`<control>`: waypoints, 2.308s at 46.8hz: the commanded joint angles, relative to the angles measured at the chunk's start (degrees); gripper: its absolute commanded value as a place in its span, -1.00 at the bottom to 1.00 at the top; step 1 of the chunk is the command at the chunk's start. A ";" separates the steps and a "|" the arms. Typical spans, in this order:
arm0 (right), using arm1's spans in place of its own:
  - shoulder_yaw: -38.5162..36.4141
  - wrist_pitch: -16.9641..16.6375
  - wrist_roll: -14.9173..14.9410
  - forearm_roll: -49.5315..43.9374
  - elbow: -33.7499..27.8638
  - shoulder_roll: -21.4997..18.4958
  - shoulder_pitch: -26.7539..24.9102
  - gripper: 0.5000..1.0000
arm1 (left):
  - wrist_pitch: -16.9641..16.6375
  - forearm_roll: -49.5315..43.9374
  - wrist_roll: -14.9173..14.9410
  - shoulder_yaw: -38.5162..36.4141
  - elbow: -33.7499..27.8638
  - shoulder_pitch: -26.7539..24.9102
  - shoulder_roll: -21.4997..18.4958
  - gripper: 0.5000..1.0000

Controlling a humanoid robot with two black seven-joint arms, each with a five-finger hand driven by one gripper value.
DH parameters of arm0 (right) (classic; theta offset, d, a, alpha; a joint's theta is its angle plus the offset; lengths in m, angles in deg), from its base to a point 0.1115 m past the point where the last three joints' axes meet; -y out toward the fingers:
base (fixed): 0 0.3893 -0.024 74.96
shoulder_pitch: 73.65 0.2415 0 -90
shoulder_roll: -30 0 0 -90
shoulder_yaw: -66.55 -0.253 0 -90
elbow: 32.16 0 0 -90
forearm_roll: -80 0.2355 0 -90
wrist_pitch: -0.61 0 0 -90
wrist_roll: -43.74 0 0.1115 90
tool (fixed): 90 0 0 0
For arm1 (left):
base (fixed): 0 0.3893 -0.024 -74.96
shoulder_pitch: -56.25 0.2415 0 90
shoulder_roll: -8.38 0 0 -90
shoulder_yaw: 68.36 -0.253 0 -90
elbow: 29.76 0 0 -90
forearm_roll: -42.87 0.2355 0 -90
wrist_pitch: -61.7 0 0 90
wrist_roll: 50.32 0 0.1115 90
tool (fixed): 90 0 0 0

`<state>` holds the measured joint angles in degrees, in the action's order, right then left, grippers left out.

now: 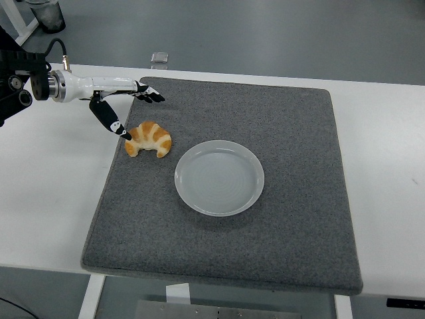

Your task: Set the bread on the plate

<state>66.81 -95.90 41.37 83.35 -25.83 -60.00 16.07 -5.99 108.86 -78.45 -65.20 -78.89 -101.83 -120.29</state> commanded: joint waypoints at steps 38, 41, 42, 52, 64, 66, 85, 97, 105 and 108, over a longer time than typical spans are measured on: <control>0.27 0.00 0.00 -0.10 0.00 0.00 0.01 0.81 | -0.34 0.89 3.07 -2.54 5.79 0.75 7.73 0.96; 0.27 0.00 0.00 -0.10 0.00 0.00 0.01 0.81 | -1.83 0.80 3.07 -3.60 6.32 0.75 8.52 0.96; 0.27 0.00 0.00 -0.10 0.00 0.00 0.01 0.81 | -2.18 0.80 3.07 -3.69 6.32 0.75 8.70 0.96; 0.27 0.00 0.00 -0.10 0.00 0.00 0.01 0.81 | -2.71 0.71 3.16 -4.04 6.41 0.93 9.58 0.93; 0.27 0.00 0.00 -0.10 0.00 0.00 0.01 0.81 | -2.80 0.98 3.07 -4.04 5.80 0.75 9.58 0.62; 0.18 0.00 0.00 -0.10 0.00 0.00 0.01 0.81 | -2.80 0.98 3.07 -4.04 5.53 0.66 9.58 0.55; 0.27 0.00 0.00 -0.01 0.00 0.00 0.01 0.81 | -2.71 7.30 2.81 -4.48 2.72 0.14 9.23 0.36; 0.27 -0.09 0.00 0.08 0.09 0.00 0.01 0.81 | -2.45 7.48 2.55 -4.57 2.63 -0.21 8.70 0.40; 0.27 0.00 0.00 0.08 0.09 0.00 0.01 0.81 | -2.36 7.57 2.37 -5.01 2.63 -0.39 8.00 0.39; 0.27 0.00 0.00 0.08 0.09 0.00 0.01 0.81 | -2.36 7.74 2.37 -5.62 2.63 -0.92 7.82 0.36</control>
<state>67.08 -95.97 41.37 83.44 -25.76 -60.00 16.08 -8.35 116.49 -76.07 -70.29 -76.26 -102.29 -112.29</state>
